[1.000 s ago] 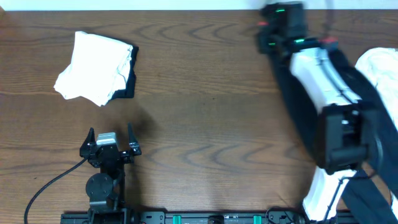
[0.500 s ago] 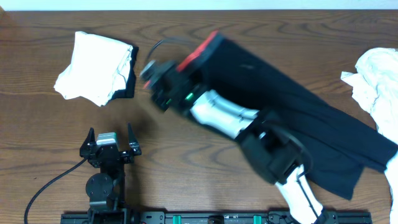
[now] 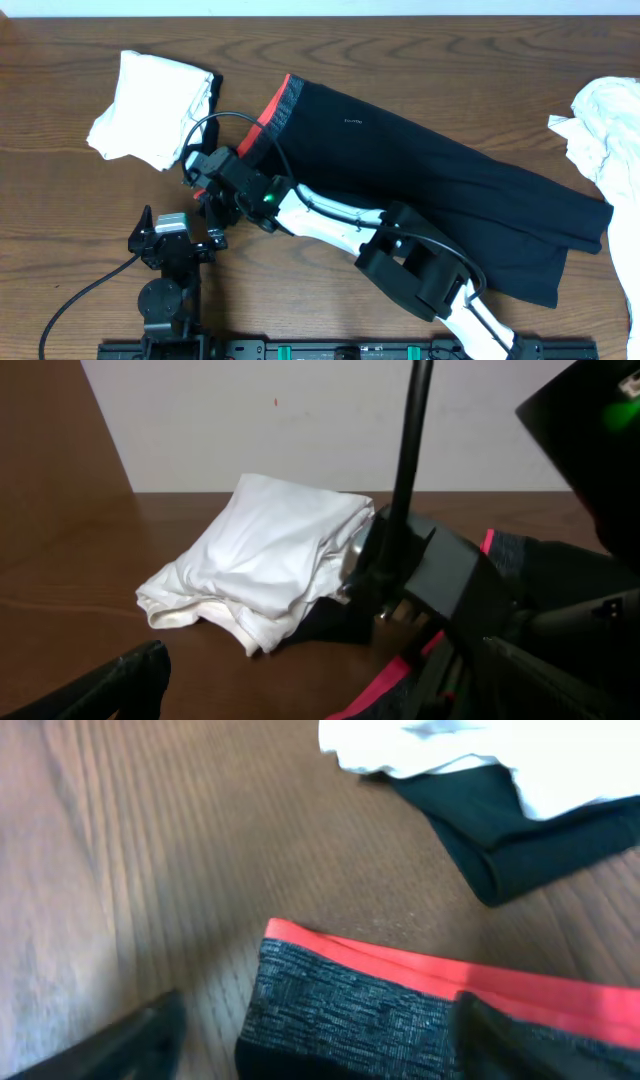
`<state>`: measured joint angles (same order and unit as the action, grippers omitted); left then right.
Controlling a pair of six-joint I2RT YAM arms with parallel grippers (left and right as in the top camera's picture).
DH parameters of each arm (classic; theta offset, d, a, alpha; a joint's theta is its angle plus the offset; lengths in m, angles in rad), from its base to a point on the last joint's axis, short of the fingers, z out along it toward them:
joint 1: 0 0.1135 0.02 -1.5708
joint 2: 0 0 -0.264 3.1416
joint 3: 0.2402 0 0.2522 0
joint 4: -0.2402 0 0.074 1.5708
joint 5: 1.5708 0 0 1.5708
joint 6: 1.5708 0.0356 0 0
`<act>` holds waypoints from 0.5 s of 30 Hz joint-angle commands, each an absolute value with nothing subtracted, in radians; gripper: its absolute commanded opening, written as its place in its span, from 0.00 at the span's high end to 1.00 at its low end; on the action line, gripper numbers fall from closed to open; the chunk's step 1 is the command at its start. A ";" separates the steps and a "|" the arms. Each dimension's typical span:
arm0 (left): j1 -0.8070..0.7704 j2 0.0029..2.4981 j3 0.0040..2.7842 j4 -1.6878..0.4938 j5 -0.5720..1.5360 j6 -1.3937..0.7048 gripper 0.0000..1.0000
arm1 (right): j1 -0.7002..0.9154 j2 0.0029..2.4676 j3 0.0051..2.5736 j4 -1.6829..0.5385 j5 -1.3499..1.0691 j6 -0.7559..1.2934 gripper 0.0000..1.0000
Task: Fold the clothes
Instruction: 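Drag the leggings leftward with the right gripper, spreading them across the table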
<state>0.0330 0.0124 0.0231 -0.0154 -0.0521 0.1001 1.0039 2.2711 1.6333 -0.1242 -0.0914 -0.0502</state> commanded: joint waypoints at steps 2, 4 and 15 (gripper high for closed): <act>0.039 0.010 0.005 -0.022 -0.053 0.084 0.02 | 0.946 2.128 1.635 -0.174 -0.074 -0.052 0.01; 0.039 0.010 0.005 -0.022 -0.053 0.084 0.02 | 0.906 2.067 1.635 -0.230 -0.047 -0.020 0.01; 0.039 0.010 0.005 -0.020 -0.052 0.084 0.02 | 0.503 1.794 1.635 -0.688 -0.025 0.101 0.01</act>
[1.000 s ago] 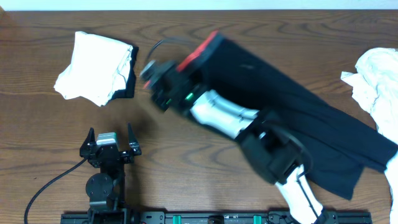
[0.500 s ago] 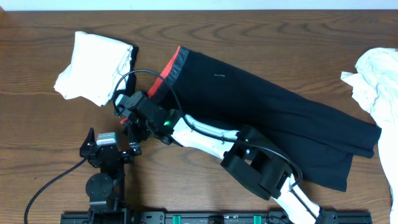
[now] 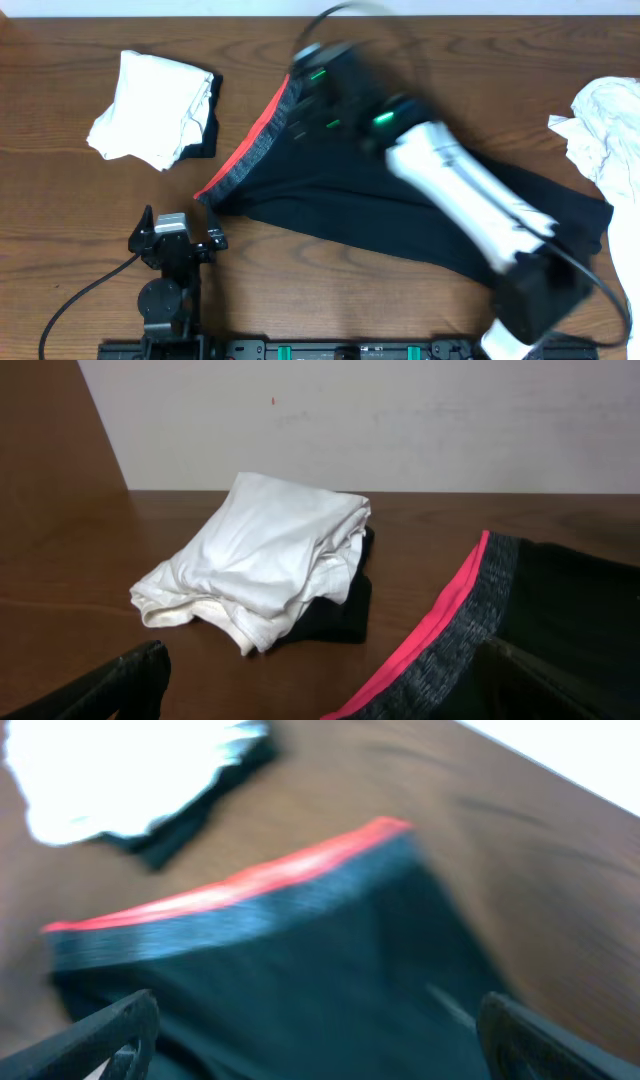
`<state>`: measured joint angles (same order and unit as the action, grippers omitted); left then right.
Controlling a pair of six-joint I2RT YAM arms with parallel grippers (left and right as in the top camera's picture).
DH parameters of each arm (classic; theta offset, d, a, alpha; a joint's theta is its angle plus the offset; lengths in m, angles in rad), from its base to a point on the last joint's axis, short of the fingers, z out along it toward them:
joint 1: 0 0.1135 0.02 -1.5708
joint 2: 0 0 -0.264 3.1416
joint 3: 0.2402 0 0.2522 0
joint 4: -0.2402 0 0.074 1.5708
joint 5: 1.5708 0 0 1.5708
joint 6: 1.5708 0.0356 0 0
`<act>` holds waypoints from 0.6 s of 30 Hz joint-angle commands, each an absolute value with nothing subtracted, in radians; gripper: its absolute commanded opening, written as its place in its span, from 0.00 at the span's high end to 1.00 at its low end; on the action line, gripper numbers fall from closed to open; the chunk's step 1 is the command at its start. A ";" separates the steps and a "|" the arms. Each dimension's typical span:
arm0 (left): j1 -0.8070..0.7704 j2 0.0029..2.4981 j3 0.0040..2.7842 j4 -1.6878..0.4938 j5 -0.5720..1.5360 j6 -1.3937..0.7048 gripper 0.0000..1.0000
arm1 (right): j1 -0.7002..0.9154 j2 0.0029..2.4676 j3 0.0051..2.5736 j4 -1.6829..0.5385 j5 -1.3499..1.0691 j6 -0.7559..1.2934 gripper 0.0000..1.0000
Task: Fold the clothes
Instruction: 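Drag the leggings leftward with the right gripper, spreading them across the table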
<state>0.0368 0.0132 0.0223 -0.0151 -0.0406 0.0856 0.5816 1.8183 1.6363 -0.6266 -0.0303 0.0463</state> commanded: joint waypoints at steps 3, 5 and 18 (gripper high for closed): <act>0.039 0.010 0.005 -0.017 -0.052 0.083 0.02 | 0.382 1.767 1.635 -0.805 -0.027 0.101 0.01; 0.039 0.010 0.005 0.000 -0.001 0.083 0.02 | 0.313 1.763 1.635 -0.873 -0.027 0.101 0.01; 0.024 0.434 0.464 -0.099 0.282 0.000 0.02 | 0.011 1.764 1.634 -1.029 -0.026 0.100 0.01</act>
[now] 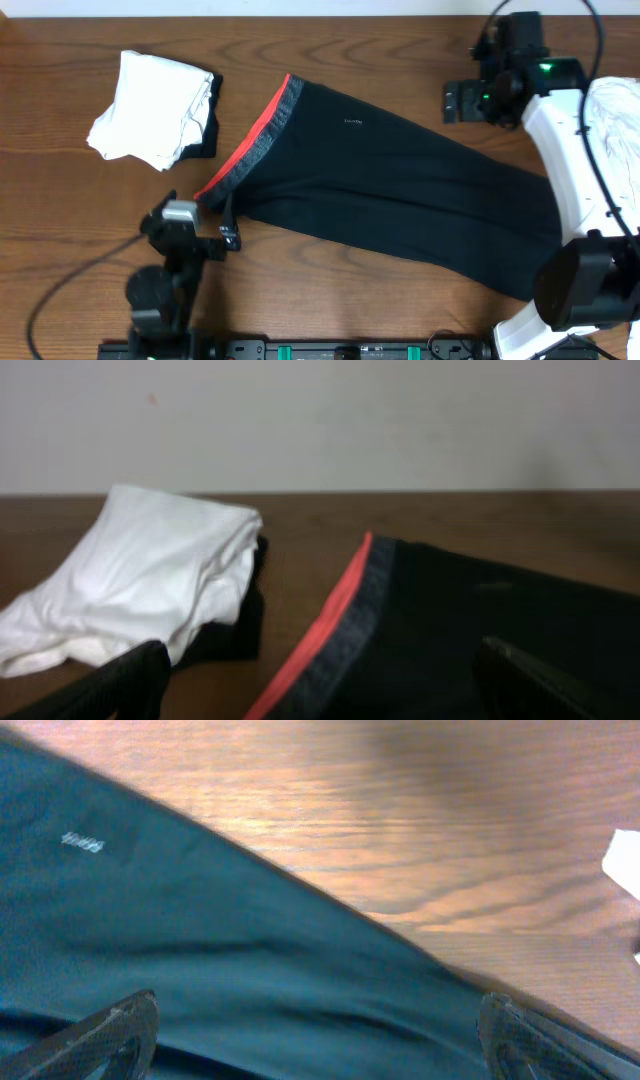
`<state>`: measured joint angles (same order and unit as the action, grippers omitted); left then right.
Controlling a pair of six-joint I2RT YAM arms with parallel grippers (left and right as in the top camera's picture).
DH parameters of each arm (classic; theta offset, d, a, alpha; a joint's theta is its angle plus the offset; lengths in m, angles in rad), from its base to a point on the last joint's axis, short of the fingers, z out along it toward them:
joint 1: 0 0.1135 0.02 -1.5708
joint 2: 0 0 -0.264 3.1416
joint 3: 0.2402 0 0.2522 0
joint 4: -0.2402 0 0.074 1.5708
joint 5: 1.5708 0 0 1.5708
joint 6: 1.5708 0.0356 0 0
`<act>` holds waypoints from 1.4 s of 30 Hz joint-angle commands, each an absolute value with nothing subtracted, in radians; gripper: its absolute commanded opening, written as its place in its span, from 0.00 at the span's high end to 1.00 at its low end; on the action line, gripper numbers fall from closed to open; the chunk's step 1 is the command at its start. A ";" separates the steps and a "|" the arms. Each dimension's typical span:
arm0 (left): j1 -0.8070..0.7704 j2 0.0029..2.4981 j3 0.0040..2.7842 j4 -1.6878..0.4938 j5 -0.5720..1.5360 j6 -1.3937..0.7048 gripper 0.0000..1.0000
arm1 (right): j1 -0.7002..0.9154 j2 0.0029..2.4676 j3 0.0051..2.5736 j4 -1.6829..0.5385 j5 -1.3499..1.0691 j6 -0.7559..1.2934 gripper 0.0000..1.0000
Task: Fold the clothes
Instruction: 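Drag the leggings leftward with the right gripper, spreading them across the table, then grasp the waistband with the left gripper and pull it straight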
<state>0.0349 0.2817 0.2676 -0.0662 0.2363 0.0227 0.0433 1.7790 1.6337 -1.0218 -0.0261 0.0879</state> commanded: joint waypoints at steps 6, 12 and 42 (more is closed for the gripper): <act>-0.078 0.977 1.029 -0.452 0.281 0.116 0.02 | -0.041 1.764 1.634 -1.076 -0.026 0.101 0.01; -0.185 1.486 1.554 -0.791 0.277 0.221 0.02 | -0.076 1.764 1.634 -1.129 -0.026 0.134 0.01; -0.192 2.198 1.628 -0.398 0.276 0.232 0.00 | -0.082 1.764 1.634 -1.147 -0.026 0.134 0.01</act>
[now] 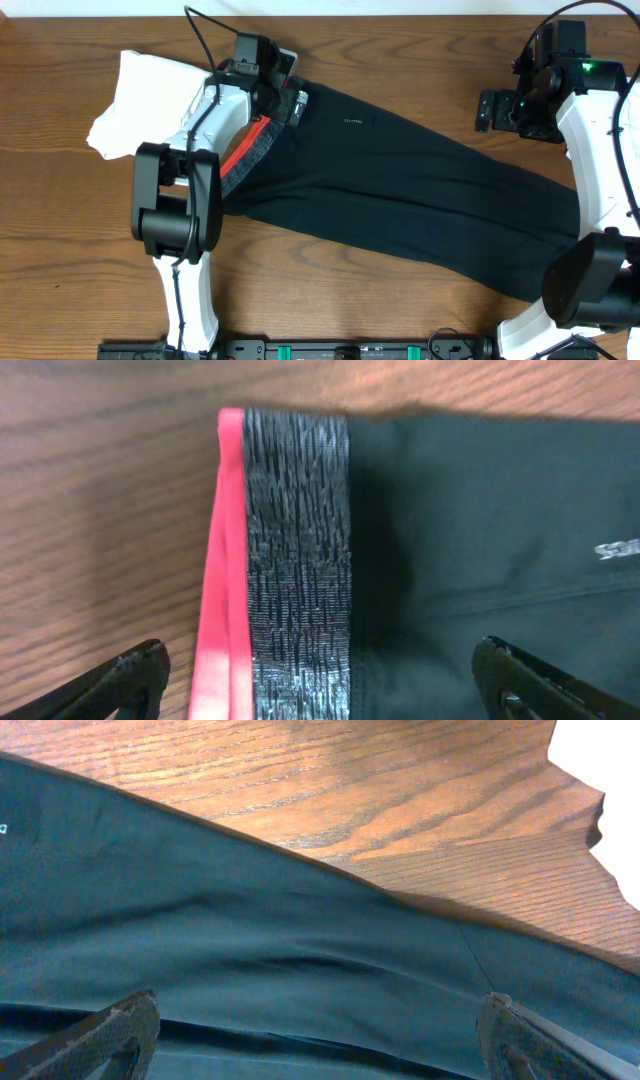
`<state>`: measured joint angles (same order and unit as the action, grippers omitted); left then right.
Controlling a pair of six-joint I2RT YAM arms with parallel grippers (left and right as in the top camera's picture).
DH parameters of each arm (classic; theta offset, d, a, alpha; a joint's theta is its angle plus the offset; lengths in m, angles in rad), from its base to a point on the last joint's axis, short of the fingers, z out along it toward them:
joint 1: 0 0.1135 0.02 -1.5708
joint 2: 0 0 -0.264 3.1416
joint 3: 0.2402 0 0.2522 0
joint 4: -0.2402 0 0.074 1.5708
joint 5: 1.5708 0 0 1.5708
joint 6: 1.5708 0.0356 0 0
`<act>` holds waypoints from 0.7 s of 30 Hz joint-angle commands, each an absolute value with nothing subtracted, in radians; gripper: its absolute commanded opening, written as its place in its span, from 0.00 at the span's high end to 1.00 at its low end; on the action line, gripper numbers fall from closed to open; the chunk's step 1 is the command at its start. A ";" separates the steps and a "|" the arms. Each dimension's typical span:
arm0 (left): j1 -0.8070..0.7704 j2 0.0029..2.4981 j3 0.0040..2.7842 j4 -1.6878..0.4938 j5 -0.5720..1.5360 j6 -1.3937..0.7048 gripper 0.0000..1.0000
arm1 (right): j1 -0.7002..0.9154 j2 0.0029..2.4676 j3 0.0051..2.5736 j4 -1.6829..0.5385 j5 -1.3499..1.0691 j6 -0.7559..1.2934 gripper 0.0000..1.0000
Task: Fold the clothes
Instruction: 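Grasp the waistband with the left gripper and pull it straight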
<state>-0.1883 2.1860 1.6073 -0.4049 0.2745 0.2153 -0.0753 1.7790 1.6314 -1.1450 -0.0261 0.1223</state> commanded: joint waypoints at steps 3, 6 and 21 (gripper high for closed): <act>-0.192 2.211 1.628 -0.398 0.276 0.232 0.14 | -0.082 1.764 1.634 -1.147 -0.026 0.134 0.01; -0.192 2.225 1.628 -0.393 0.276 0.232 0.26 | -0.082 1.764 1.634 -1.147 -0.026 0.134 0.01; -0.209 2.284 1.627 -0.334 0.167 0.232 0.40 | -0.082 1.764 1.634 -1.147 -0.026 0.134 0.01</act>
